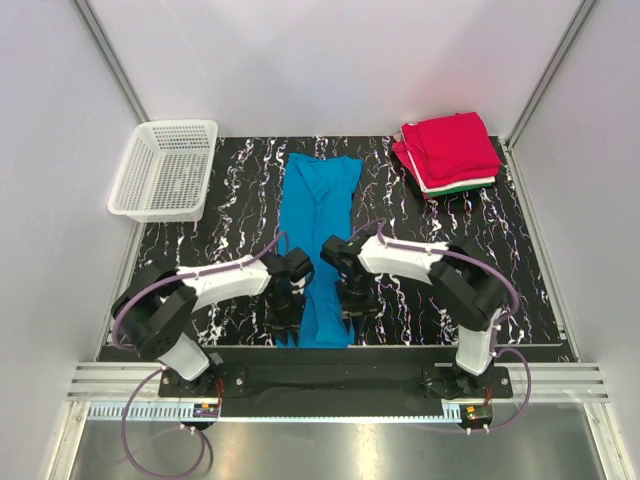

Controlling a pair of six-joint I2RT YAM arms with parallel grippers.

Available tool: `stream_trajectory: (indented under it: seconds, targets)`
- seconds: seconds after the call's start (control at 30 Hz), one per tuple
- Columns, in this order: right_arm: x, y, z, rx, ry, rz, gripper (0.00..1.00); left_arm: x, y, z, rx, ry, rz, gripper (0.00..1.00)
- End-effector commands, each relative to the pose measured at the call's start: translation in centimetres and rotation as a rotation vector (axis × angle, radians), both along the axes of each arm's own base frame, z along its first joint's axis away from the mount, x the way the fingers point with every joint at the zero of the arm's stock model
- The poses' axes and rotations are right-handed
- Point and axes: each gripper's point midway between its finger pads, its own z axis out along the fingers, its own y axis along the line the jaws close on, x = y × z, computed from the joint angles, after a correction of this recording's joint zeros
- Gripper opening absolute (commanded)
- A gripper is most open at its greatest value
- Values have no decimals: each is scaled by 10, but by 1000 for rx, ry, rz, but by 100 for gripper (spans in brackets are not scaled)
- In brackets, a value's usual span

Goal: Fold and stack the t-shirts
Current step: Fold the tshirt

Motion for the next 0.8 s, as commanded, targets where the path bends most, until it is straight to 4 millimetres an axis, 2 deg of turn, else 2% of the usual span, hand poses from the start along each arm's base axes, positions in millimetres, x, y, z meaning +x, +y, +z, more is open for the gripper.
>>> stream_trajectory:
  seconds: [0.0, 0.03, 0.07, 0.13, 0.2, 0.23, 0.3, 0.33, 0.47, 0.57, 0.6, 0.63, 0.67, 0.7, 0.73, 0.77]
  targets:
    - [27, 12, 64, 114, -209, 2, 42, 22, -12, 40, -82, -150, 33, 37]
    - [31, 12, 79, 140, -250, 1, 42, 26, -11, 52, -100, -189, 42, 38]
    - [32, 10, 85, 146, -264, 2, 43, 26, -5, 60, -84, -200, 47, 38]
    - [35, -3, 91, 117, -315, 2, 44, 42, 4, 79, -75, -296, 83, 43]
    - [37, -22, 85, 58, -340, -10, 44, 52, 24, 87, -13, -356, 121, 44]
    - [38, -27, 89, 68, -360, -28, 45, 60, 36, 92, -7, -381, 176, 45]
    - [42, -42, 88, 63, -363, -84, 46, 63, 51, 92, -3, -383, 241, 45]
    - [43, -45, 96, 87, -389, -107, 47, 69, 62, 98, -19, -409, 308, 45]
    - [58, -61, 108, 127, -465, -184, 48, 82, 78, 108, -31, -501, 390, 48]
    - [91, -70, 127, 139, -530, -202, 49, 100, 75, 117, -60, -514, 407, 50]
    - [115, -70, 138, 150, -554, -229, 49, 107, 73, 114, -54, -491, 408, 50]
    - [125, -71, 143, 149, -560, -227, 49, 115, 68, 116, -68, -496, 400, 49]
    - [138, -70, 147, 155, -574, -201, 49, 125, 63, 124, -82, -513, 387, 49]
    - [161, -63, 154, 165, -584, -195, 49, 133, 60, 118, -59, -492, 382, 49]
    - [174, -60, 156, 164, -598, -163, 49, 142, 56, 118, -62, -496, 380, 49]
    - [198, -51, 181, 201, -667, -157, 49, 155, 48, 127, -88, -512, 366, 49]
